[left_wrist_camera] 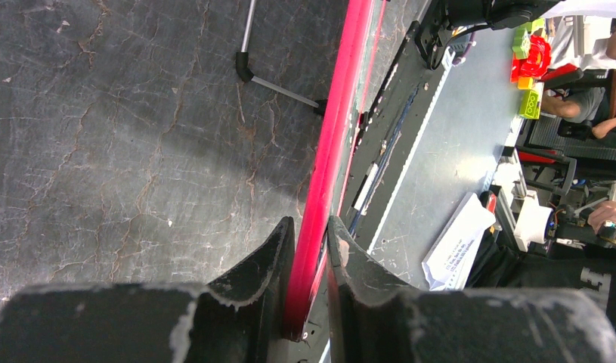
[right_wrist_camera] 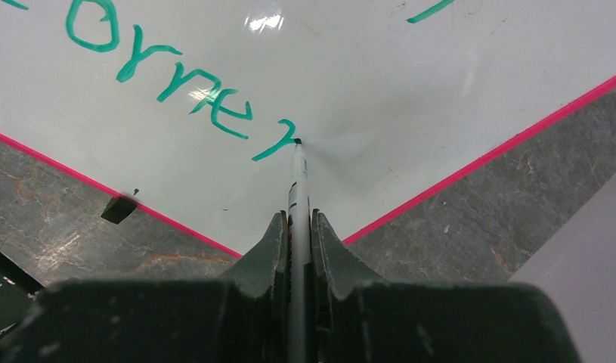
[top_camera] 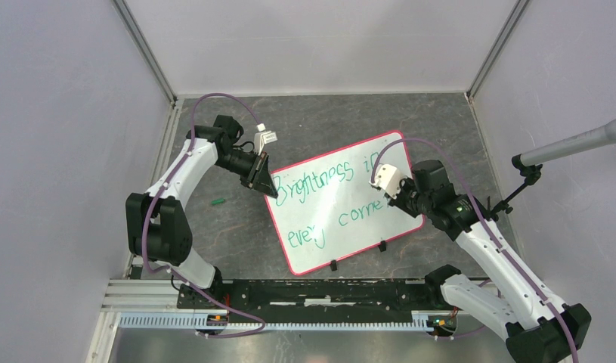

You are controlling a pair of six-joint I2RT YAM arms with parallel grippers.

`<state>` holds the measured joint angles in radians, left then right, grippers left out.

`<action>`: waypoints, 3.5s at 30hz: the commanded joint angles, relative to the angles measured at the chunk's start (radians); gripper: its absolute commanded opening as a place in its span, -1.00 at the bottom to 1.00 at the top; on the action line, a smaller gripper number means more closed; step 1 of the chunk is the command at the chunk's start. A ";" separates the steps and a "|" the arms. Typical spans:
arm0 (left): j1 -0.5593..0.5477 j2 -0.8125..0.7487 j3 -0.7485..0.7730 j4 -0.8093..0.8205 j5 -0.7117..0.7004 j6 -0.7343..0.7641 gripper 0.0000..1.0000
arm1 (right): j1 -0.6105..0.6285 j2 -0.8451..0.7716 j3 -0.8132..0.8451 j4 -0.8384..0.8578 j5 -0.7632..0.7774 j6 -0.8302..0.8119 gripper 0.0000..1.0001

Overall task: Write a sentence on the whiteboard
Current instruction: Write a sentence on the whiteboard, then close the whiteboard marker at the center of the board.

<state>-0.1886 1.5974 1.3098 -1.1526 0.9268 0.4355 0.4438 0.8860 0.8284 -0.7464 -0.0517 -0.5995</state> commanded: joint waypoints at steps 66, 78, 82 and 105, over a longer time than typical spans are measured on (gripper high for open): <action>-0.033 0.027 0.085 0.053 -0.033 -0.018 0.10 | -0.002 0.093 0.352 -0.157 -0.306 -0.059 -1.00; 0.221 -0.059 0.275 -0.064 0.087 0.024 0.77 | -0.002 0.153 0.439 -0.032 -0.474 0.075 -1.00; 0.339 -0.077 0.275 -0.182 -0.072 0.228 0.77 | -0.002 0.167 0.451 -0.001 -0.526 0.122 -1.00; 0.419 -0.007 -0.237 0.269 -0.532 0.804 0.21 | -0.005 0.182 0.449 0.016 -0.596 0.155 -1.00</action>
<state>0.2279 1.5604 1.0935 -0.9752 0.3393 1.0695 0.4427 1.0561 1.2373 -0.7567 -0.6239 -0.4572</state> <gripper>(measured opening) 0.587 0.145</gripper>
